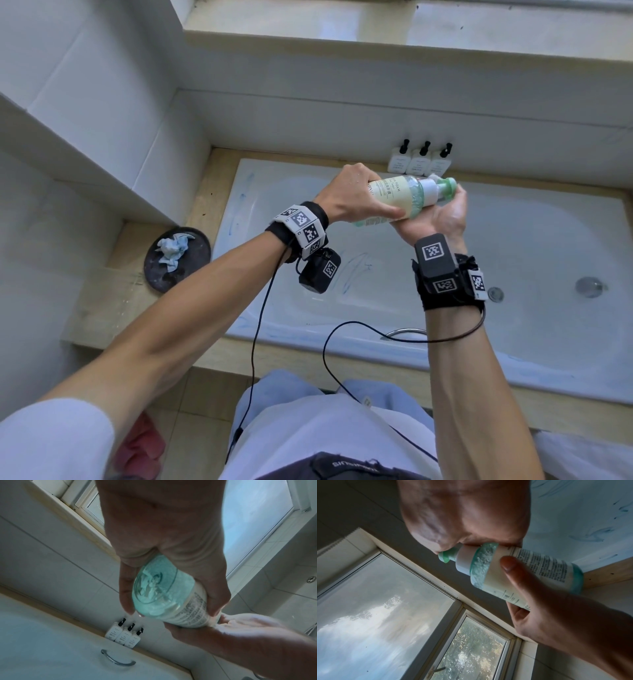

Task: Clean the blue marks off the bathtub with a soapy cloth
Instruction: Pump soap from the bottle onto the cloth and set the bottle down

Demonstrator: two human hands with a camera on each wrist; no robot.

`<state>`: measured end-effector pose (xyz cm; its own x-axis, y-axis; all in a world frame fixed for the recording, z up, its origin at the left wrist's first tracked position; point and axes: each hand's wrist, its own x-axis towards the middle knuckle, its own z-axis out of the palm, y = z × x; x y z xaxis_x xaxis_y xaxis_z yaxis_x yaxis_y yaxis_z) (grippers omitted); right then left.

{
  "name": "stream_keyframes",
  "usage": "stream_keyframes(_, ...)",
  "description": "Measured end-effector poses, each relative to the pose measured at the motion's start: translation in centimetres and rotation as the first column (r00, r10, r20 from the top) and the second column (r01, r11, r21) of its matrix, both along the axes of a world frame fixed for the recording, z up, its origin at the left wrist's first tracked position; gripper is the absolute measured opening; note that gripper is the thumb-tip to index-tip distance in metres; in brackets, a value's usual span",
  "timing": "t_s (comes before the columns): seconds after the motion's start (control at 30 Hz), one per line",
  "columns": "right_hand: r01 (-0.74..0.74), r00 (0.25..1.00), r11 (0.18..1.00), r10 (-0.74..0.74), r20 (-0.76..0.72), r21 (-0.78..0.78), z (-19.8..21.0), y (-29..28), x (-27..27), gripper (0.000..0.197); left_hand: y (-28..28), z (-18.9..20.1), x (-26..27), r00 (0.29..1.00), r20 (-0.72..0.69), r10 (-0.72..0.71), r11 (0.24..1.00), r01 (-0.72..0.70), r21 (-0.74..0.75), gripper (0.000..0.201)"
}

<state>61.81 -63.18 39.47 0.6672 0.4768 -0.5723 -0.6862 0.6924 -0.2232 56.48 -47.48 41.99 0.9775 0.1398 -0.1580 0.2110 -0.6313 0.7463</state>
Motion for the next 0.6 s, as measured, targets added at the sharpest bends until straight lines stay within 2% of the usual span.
stream_keyframes(0.17,-0.02,0.999,1.0,0.02,-0.026,0.012,-0.9,-0.7,0.9,0.036,-0.4,0.5,1.7,0.999,-0.001,-0.037,0.995,0.037,0.088,0.044)
stream_keyframes(0.3,-0.023,1.0,0.999,0.023,-0.003,-0.043,-0.7,-1.9,1.7,0.031,-1.2,-0.2,2.0,0.997,0.011,-0.077,0.996,0.077,0.05,0.049)
stream_keyframes(0.4,-0.014,0.999,0.999,0.012,-0.047,-0.05,-0.8,-2.3,2.1,0.026,-1.7,-0.6,2.0,0.997,0.011,-0.079,0.997,0.079,0.024,0.051)
stream_keyframes(0.53,0.003,0.997,0.997,-0.008,-0.072,-0.071,1.0,-2.1,1.1,0.066,-1.6,-0.9,1.7,0.998,0.007,-0.063,0.998,0.063,0.004,0.053)
stream_keyframes(0.6,-0.012,0.999,0.996,0.008,-0.047,-0.092,2.1,-2.0,0.4,0.073,-1.4,-1.1,1.2,0.999,0.001,-0.045,0.999,0.045,-0.008,0.053)
